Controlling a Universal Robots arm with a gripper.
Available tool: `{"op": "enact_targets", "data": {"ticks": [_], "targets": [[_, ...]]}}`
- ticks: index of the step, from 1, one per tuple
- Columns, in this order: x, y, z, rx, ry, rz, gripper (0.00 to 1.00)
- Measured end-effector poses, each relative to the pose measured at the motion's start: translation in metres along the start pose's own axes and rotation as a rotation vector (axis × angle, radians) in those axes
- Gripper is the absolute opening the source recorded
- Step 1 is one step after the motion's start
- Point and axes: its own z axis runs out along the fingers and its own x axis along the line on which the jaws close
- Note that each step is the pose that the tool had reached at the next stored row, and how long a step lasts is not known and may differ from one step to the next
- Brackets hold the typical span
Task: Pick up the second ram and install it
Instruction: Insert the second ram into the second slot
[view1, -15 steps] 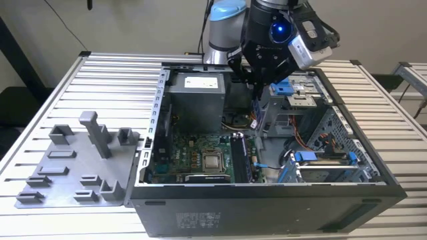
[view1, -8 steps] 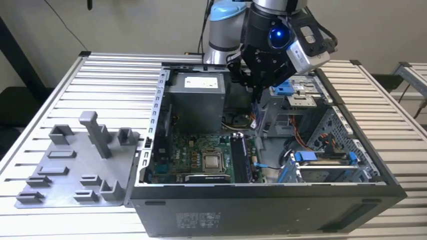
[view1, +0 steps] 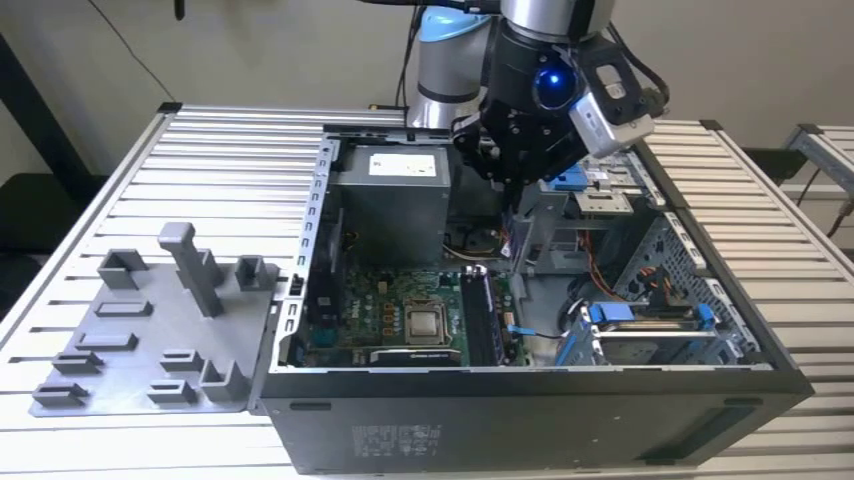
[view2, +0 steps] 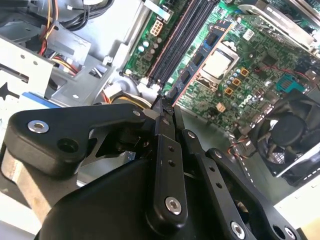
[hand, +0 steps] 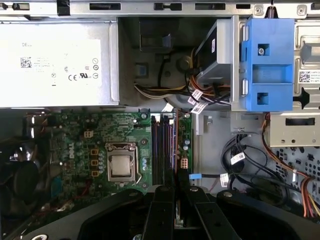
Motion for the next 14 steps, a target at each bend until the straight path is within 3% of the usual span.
{"op": "enact_targets", "data": {"ticks": [14], "targets": [[0.0006,-0.0008,0.0219,0.0000,0.0000,0.000,0.14]]}}
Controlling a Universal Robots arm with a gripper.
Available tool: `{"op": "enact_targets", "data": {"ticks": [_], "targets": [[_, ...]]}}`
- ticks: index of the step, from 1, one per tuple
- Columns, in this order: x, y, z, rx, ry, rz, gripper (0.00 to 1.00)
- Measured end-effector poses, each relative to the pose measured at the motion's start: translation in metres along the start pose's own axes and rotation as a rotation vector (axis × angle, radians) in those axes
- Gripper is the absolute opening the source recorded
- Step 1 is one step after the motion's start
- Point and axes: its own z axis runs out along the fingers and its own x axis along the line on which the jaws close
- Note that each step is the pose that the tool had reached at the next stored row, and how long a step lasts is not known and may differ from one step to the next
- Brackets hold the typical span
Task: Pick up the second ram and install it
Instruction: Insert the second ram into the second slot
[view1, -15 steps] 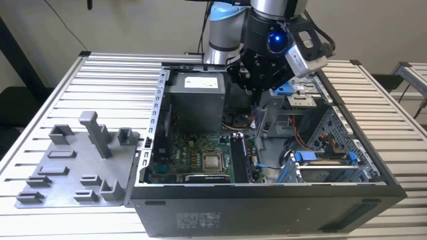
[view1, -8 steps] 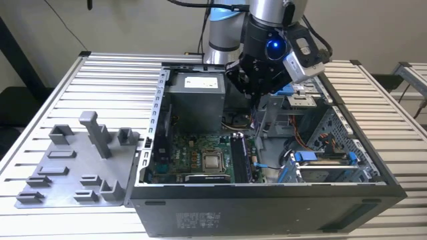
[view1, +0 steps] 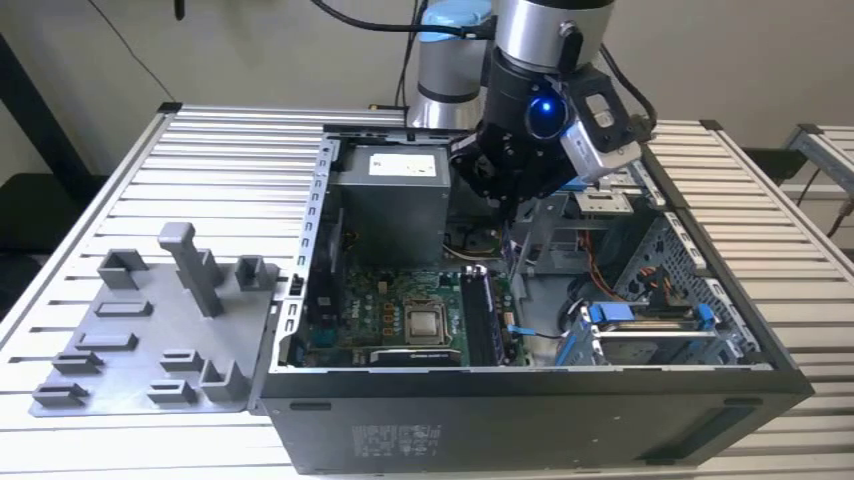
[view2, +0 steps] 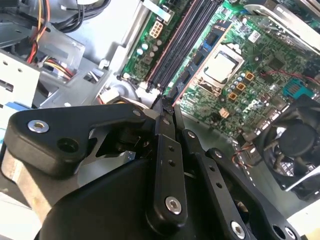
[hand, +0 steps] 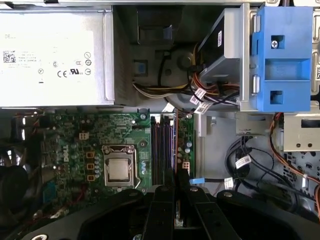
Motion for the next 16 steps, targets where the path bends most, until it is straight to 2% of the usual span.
{"op": "enact_targets", "data": {"ticks": [16], "targets": [[0.0008,-0.0010,0.0290,-0.0001,0.0001,-0.001,0.14]]}}
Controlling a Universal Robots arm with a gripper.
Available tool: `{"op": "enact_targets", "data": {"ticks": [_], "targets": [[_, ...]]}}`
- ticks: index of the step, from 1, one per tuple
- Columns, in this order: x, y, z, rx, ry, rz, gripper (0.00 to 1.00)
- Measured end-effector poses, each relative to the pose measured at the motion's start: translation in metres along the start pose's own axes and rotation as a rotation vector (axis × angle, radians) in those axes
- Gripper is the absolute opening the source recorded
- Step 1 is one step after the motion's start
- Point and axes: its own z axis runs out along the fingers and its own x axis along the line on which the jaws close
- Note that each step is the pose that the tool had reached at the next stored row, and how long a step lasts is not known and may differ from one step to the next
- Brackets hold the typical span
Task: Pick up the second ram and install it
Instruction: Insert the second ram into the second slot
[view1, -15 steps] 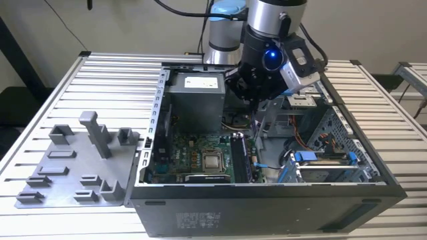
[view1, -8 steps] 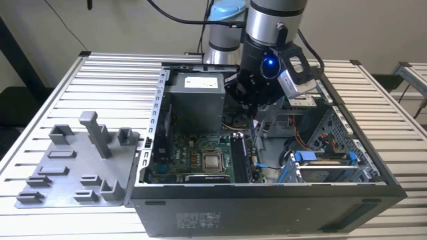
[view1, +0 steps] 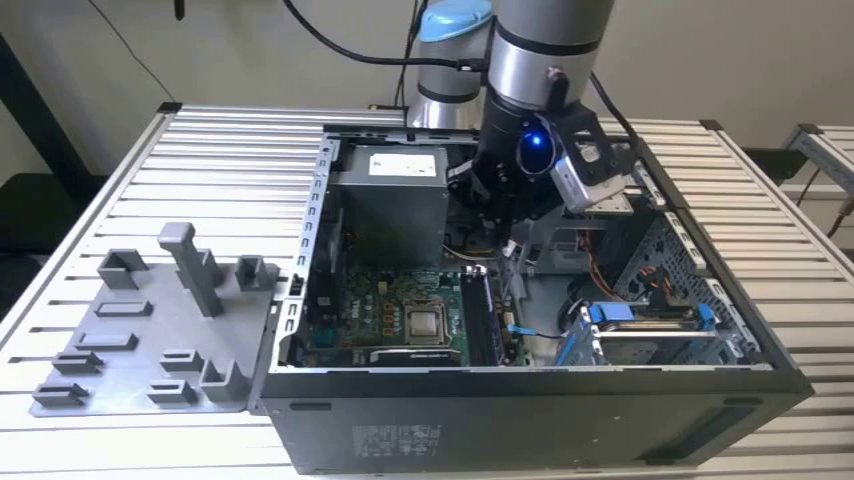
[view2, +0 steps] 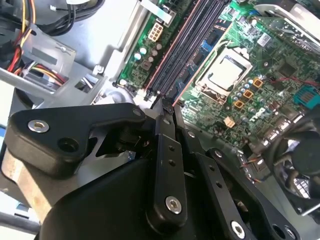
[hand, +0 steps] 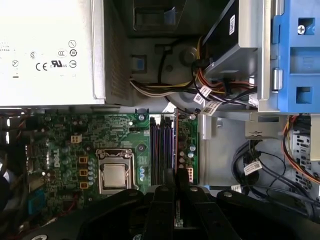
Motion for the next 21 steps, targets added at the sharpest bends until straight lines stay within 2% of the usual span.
{"op": "enact_targets", "data": {"ticks": [4,8,12,15,21], "targets": [[0.0002,-0.0005,0.0063,0.0028,0.0000,-0.003,0.14],[0.0010,-0.0052,0.0074,0.0029,0.0002,-0.011,0.14],[0.0023,-0.0097,0.0112,0.0011,0.0009,-0.026,0.14],[0.0061,-0.0164,0.0151,0.0004,0.0009,-0.026,0.14],[0.0165,-0.0201,0.0253,0.0009,0.0018,-0.026,0.14]]}}
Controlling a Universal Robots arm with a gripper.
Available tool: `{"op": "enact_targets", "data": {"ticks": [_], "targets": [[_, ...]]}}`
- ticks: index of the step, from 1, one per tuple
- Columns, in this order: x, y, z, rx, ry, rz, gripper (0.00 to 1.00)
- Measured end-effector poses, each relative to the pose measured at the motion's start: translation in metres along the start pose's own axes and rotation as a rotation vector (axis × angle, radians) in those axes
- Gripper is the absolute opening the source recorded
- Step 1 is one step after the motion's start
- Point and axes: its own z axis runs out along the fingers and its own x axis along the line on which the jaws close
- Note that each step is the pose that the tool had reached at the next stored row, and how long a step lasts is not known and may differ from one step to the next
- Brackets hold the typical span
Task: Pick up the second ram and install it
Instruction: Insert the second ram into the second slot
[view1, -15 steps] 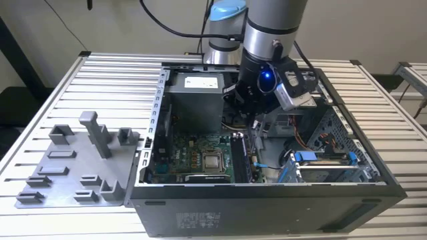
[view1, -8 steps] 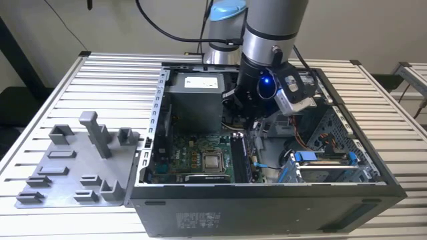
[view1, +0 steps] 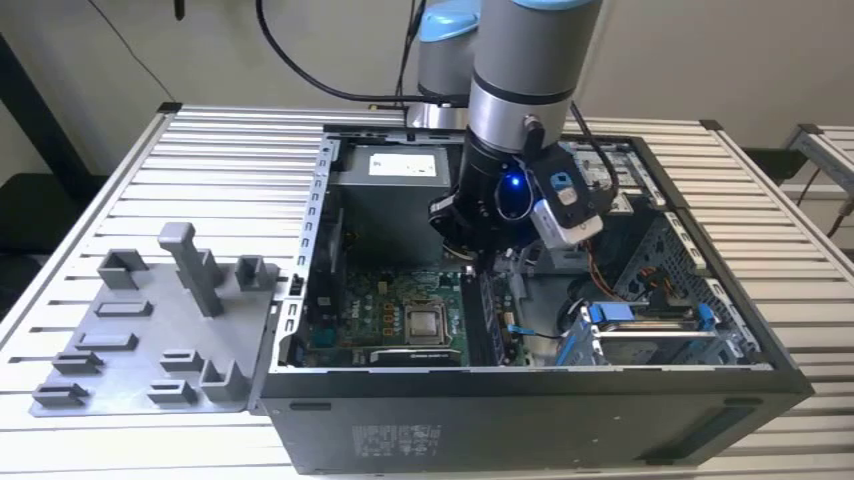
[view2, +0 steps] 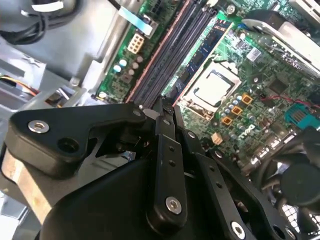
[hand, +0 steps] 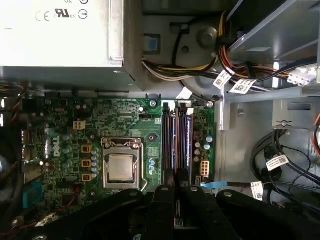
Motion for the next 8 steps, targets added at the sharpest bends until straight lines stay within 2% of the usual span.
{"op": "enact_targets", "data": {"ticks": [3,8], "targets": [[0.0003,-0.0022,0.0037,-0.0004,0.0040,0.000,0.14],[0.0004,-0.0043,0.0119,-0.0001,0.0067,0.000,0.14]]}}
